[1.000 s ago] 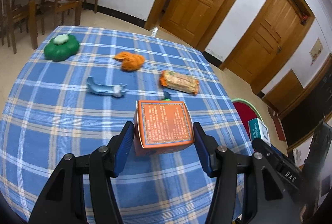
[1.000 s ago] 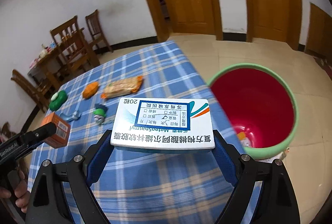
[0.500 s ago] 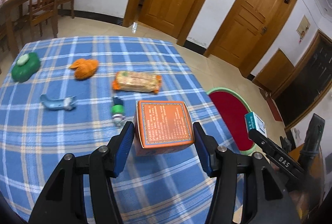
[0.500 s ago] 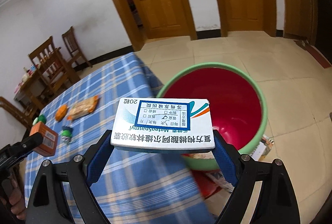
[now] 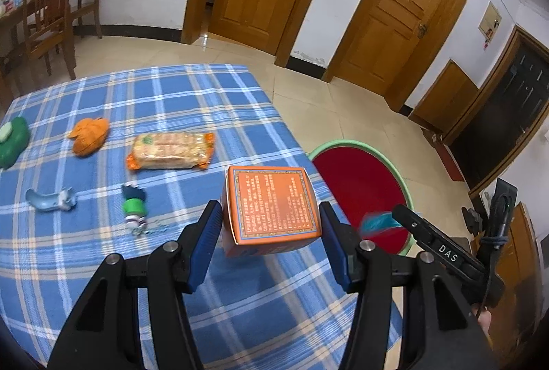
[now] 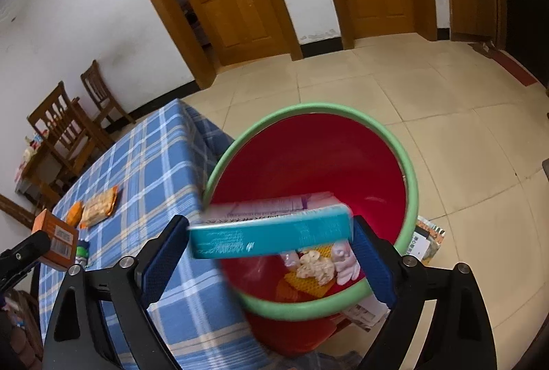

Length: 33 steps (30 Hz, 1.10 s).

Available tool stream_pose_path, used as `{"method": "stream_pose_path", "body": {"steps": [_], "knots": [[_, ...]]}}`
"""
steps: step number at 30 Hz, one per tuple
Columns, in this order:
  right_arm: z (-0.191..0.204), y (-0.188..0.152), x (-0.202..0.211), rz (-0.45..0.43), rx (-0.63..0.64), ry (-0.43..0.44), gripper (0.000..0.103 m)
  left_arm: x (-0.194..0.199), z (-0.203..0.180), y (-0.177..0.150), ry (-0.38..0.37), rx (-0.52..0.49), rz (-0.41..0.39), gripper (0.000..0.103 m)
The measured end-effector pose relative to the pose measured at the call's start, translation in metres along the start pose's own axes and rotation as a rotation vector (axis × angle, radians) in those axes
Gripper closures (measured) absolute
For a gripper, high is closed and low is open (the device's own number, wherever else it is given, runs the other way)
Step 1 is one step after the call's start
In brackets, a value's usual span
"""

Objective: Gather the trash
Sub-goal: 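Carry the orange box and white medicine box over the red bucket, then open the right tool to drop the medicine box while the left tool releases the orange box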

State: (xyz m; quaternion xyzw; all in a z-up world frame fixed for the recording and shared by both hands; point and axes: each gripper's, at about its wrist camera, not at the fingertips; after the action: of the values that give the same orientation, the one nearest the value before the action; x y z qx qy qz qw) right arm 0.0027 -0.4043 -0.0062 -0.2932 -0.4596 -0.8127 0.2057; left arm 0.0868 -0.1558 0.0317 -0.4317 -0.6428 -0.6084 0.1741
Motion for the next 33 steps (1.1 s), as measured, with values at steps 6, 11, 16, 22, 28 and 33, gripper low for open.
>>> {"method": "stream_pose_path", "body": {"steps": [6, 11, 16, 22, 28, 33], "knots": [[-0.018, 0.004, 0.01, -0.032, -0.018, -0.001, 0.004, -0.012, -0.026, 0.004, -0.022, -0.043, 0.013, 0.046], [-0.034, 0.006, 0.026, -0.064, -0.02, -0.021, 0.004, -0.027, -0.048, 0.004, -0.044, -0.089, 0.035, 0.046], [-0.045, 0.005, 0.04, -0.094, -0.029, -0.049, 0.004, -0.043, -0.072, 0.003, -0.065, -0.138, 0.056, 0.046], [-0.061, 0.004, 0.054, -0.127, -0.046, -0.079, 0.004, -0.062, -0.097, 0.005, -0.095, -0.186, 0.078, 0.046], [-0.073, 0.009, 0.056, -0.13, -0.075, -0.095, 0.004, -0.073, -0.12, 0.011, -0.126, -0.231, 0.081, 0.045], [-0.076, 0.009, 0.054, -0.122, -0.08, -0.094, 0.004, -0.076, -0.133, 0.014, -0.128, -0.271, 0.07, 0.042]]}}
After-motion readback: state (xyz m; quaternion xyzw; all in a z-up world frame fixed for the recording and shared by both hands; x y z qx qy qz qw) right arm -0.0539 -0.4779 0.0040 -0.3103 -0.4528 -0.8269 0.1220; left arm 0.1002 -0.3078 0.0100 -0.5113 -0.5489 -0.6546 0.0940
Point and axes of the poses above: each gripper's, at about its wrist camera, not at the fingertips, and x roughly against the way its jaws point, z to its left, y to its top, and after that the axes turned 8 degrees about y, right-handed
